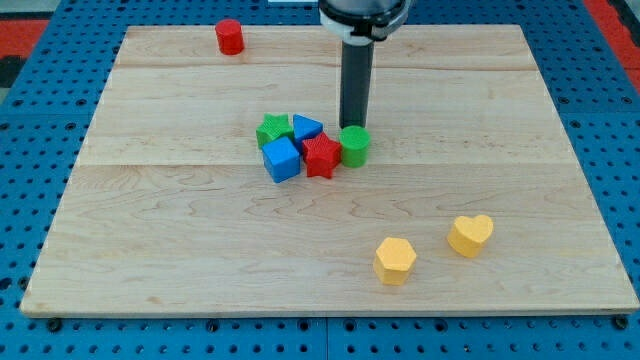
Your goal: Make a diagonal line out of green circle red star and the yellow heart
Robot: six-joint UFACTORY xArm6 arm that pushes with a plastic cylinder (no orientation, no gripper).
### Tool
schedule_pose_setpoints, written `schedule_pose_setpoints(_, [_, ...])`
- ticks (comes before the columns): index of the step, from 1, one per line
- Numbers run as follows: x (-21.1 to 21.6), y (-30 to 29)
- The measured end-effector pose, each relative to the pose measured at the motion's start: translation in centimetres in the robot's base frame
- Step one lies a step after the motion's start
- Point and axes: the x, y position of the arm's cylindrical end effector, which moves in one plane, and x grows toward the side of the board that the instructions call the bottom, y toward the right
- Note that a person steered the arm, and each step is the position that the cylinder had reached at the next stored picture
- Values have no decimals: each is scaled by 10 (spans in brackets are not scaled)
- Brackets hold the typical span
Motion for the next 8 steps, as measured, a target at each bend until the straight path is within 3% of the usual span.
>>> schedule_pose_setpoints(1, [0,25])
schedule_pose_setpoints(2, [27,89])
schedule_pose_setpoints(3, [73,91])
schedule_pose_setpoints(5, [42,13])
schedule_pose_setpoints(6, [40,36])
schedule_pose_setpoints(7, [45,113])
schedule_pose_setpoints(8, [77,219])
